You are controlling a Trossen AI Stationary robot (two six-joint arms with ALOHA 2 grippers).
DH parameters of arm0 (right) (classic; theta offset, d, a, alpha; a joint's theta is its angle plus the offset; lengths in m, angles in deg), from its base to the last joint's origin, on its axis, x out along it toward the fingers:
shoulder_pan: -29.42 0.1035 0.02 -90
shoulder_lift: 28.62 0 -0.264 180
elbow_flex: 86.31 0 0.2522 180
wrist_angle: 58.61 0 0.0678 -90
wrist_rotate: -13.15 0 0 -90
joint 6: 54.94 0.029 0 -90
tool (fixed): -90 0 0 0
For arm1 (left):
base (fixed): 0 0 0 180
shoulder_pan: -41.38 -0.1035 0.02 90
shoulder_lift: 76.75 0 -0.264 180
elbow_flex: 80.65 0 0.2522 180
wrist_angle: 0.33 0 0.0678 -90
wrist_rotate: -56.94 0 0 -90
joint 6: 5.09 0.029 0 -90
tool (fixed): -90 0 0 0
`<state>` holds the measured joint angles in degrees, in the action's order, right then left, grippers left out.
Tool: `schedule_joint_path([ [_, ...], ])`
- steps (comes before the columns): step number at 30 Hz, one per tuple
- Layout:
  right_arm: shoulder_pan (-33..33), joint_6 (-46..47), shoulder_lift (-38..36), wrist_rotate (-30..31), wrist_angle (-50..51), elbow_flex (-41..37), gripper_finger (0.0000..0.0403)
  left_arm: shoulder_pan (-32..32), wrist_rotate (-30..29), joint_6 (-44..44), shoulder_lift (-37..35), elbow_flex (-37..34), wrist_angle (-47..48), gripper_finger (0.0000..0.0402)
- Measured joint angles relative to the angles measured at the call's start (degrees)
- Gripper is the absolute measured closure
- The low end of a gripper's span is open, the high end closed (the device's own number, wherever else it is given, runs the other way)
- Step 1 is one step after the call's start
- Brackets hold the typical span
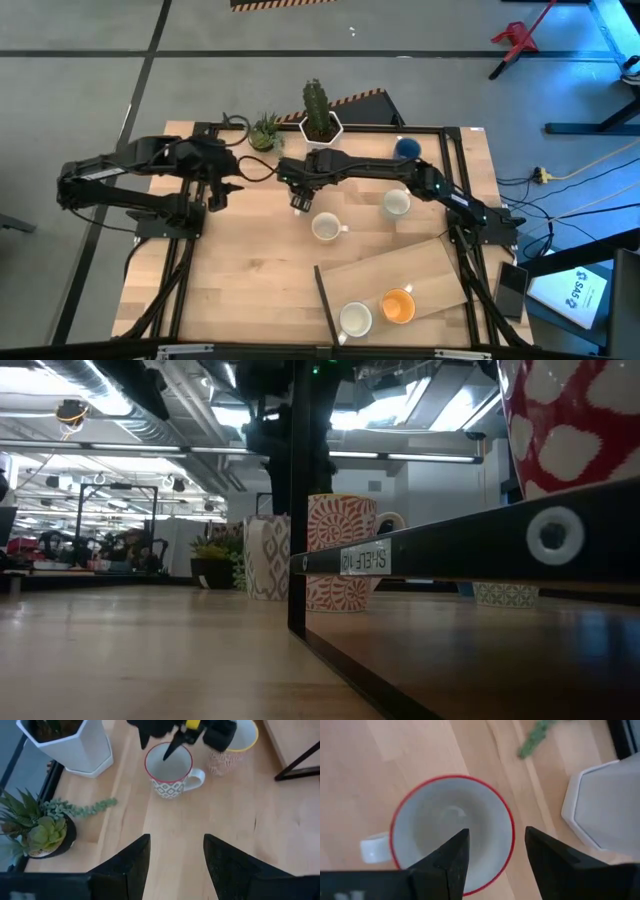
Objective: Place coffee mugs
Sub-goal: Put the gray mug on the shelf
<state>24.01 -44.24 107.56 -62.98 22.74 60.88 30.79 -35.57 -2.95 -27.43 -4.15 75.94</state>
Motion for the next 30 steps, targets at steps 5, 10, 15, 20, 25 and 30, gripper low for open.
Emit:
schedule_joint_path([
  [5,-0.8,1.0,0.5,2.0,1.8,0.0,0.0223,0.0,0.0,-0.3,-0.6,0.0,-0.2,0.0223],
  [10,-1.9,1.0,0.5,-1.5,1.9,0.0,0.0238,0.0,0.0,-0.2,-0.6,0.0,-0.2,0.0223],
  [15,-1.9,1.0,0.6,-1.6,1.9,0.0,0.0305,0.0,0.0,-0.2,-0.2,0.0,-0.1,0.0223],
  [20,-2.1,0.0,1.7,-3.7,1.9,0.1,0.0377,0.0,0.0,-0.2,-0.3,0.0,-0.1,0.0223],
  [25,-2.2,-0.5,2.0,-5.9,1.9,0.2,0.0394,0.0,0.0,-0.3,-0.3,0.0,0.0,0.0223],
  [30,-2.3,-0.7,2.1,-6.4,1.9,0.2,0.0399,0.0,-1.2,-0.4,-0.3,0.0,0.0,0.0223],
])
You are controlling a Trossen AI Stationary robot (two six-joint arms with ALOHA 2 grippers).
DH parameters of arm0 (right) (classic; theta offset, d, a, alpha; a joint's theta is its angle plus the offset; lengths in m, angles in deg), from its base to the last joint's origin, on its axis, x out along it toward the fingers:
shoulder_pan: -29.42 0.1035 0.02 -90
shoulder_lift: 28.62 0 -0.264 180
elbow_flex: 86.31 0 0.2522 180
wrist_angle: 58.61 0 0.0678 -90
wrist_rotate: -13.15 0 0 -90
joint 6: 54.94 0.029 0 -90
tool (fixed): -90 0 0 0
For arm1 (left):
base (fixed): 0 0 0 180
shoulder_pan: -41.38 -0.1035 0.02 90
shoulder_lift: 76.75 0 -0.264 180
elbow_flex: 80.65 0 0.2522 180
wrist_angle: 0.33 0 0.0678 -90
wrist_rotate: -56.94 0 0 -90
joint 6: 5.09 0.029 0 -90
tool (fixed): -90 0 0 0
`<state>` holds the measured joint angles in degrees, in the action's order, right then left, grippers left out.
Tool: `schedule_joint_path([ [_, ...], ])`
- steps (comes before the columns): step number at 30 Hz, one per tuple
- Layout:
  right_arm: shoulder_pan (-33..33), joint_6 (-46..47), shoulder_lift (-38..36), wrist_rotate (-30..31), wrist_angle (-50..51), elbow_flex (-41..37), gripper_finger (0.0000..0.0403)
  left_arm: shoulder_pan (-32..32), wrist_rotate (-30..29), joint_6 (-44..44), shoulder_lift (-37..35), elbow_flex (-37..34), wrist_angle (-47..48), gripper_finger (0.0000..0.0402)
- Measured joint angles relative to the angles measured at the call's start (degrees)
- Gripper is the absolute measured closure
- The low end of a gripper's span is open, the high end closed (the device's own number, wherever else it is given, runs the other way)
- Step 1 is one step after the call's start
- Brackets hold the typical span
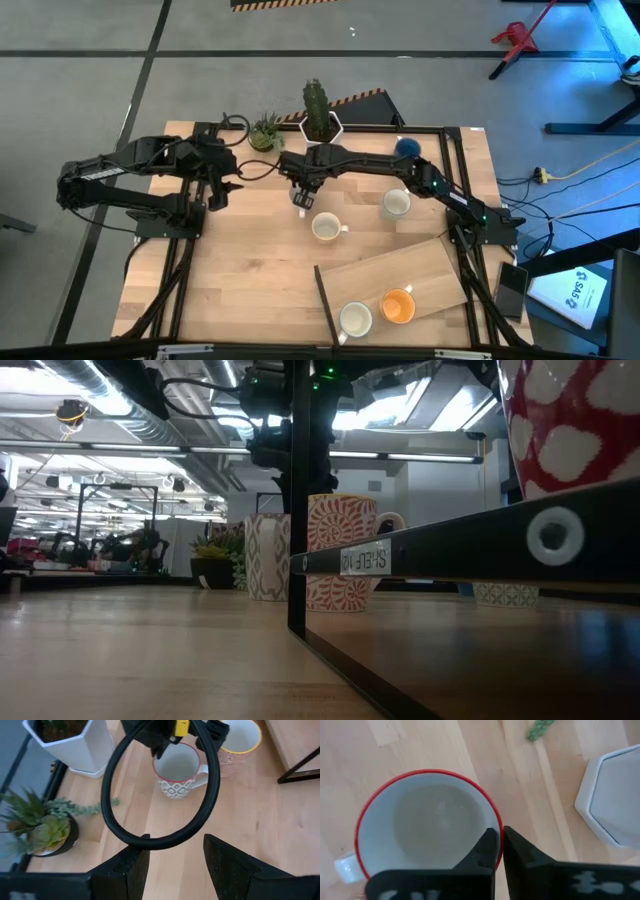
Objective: Place coffee mugs
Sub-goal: Put the gray mug on the shelf
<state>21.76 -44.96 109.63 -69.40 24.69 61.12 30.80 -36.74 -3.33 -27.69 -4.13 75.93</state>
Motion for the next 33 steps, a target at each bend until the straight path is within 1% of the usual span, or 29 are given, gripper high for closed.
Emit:
schedule_joint_path([
  [5,-0.4,-1.8,-0.3,-2.6,0.2,0.0,0.0401,0.0,-2.6,-0.1,0.0,0.0,0.0,0.0223],
  [11,-1.8,-4.9,-1.7,-8.1,1.7,0.9,0.0403,0.0,-4.7,-0.1,0.0,0.0,0.0,0.0223],
  [17,-3.5,-7.0,-4.1,-9.1,3.3,1.2,0.0402,0.0,-6.4,-0.2,0.0,0.0,0.0,0.0223],
  [19,-3.6,-7.5,-4.3,-9.0,3.9,1.1,0.0402,0.0,-6.8,-0.2,0.0,0.0,-0.1,0.0223],
  [24,-4.0,-7.6,-4.5,-11.0,6.1,1.1,0.0402,0.0,-7.6,-0.3,0.0,0.0,-0.1,0.0223],
  [33,-4.0,-9.1,-4.1,-10.5,6.5,0.0,0.0400,0.0,-7.7,-0.3,0.0,0.0,-0.1,0.0223],
])
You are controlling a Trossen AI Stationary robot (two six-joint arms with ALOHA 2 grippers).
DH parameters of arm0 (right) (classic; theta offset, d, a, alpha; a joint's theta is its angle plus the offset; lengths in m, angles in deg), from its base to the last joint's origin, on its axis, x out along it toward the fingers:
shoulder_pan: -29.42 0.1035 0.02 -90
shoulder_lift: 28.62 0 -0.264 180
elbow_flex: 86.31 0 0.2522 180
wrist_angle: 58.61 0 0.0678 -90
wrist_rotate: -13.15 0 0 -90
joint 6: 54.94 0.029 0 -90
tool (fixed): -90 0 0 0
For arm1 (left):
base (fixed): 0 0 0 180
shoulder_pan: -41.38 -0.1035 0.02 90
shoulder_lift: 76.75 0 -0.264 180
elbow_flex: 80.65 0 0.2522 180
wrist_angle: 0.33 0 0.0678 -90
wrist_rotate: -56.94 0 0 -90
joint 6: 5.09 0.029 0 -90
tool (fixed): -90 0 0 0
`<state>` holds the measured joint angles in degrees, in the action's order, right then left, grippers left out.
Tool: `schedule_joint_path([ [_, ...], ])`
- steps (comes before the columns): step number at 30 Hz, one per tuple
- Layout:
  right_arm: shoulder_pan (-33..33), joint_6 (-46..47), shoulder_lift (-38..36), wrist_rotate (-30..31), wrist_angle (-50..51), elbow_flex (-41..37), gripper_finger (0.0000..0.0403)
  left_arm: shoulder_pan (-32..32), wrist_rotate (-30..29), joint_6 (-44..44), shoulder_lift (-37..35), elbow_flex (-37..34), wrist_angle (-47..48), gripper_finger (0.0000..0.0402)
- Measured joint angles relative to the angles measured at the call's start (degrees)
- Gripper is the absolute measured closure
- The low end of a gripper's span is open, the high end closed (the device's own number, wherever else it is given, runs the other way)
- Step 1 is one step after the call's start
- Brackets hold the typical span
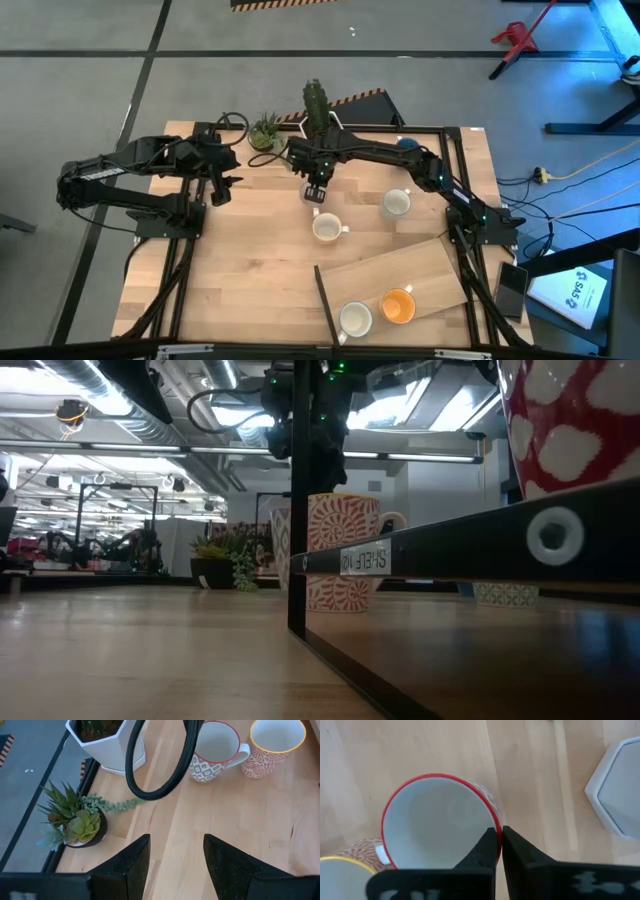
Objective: Place coffee mugs
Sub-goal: Put the gray mug on the shelf
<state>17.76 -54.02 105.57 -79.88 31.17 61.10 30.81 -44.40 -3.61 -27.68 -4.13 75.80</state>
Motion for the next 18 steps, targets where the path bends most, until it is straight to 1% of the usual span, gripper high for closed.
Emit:
schedule_joint_path([
  [3,0.0,-0.7,0.0,0.9,-0.3,0.0,0.0386,0.0,0.0,0.0,0.0,0.0,0.0,0.0223],
  [7,-0.1,-1.5,0.0,1.0,-0.6,0.0,0.0355,0.0,0.0,0.0,0.0,0.0,0.0,0.0223],
  [13,-0.1,-2.8,0.0,4.8,-0.5,0.0,0.0306,0.0,0.0,0.1,0.0,0.0,0.0,0.0223],
  [18,-0.1,-2.9,0.0,5.9,-0.9,-0.5,0.0293,0.0,0.0,0.1,0.0,0.0,0.0,0.0223],
])
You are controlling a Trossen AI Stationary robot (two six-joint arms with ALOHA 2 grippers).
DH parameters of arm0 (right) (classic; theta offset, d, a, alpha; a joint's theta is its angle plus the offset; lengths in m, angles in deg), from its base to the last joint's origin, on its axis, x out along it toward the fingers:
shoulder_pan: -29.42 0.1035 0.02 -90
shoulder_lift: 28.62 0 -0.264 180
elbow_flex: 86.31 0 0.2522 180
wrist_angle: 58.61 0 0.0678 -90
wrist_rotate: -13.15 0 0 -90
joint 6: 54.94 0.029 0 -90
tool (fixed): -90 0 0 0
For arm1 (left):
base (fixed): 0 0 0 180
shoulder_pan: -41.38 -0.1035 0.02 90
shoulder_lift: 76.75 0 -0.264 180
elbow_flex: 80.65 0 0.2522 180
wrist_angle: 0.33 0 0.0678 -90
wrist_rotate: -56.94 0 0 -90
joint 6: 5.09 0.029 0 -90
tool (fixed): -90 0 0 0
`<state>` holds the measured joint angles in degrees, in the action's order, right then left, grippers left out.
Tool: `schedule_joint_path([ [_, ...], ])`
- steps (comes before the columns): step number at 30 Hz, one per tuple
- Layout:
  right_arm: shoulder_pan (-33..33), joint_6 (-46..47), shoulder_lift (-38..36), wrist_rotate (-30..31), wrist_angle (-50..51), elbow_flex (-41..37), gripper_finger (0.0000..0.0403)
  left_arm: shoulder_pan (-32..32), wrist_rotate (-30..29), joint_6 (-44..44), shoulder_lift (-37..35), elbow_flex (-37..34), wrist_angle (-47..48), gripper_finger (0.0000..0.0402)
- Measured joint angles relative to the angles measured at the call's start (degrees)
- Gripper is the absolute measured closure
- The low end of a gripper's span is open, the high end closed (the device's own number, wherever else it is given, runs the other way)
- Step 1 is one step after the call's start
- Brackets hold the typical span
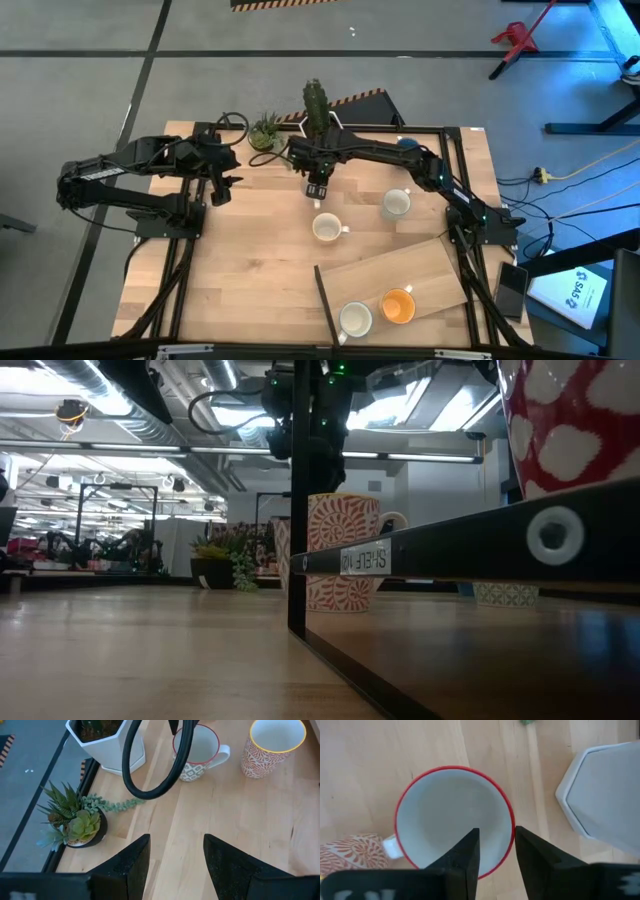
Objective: Place coffee mugs
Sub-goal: Put the gray mug on the shelf
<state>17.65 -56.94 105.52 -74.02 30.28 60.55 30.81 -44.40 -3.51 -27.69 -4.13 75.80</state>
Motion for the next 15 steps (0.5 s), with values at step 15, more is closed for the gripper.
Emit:
schedule_joint_path([
  [15,-0.3,0.3,0.0,-1.4,-1.7,-8.2,0.0311,0.0,-1.2,0.2,0.0,0.0,0.0,0.0223],
])
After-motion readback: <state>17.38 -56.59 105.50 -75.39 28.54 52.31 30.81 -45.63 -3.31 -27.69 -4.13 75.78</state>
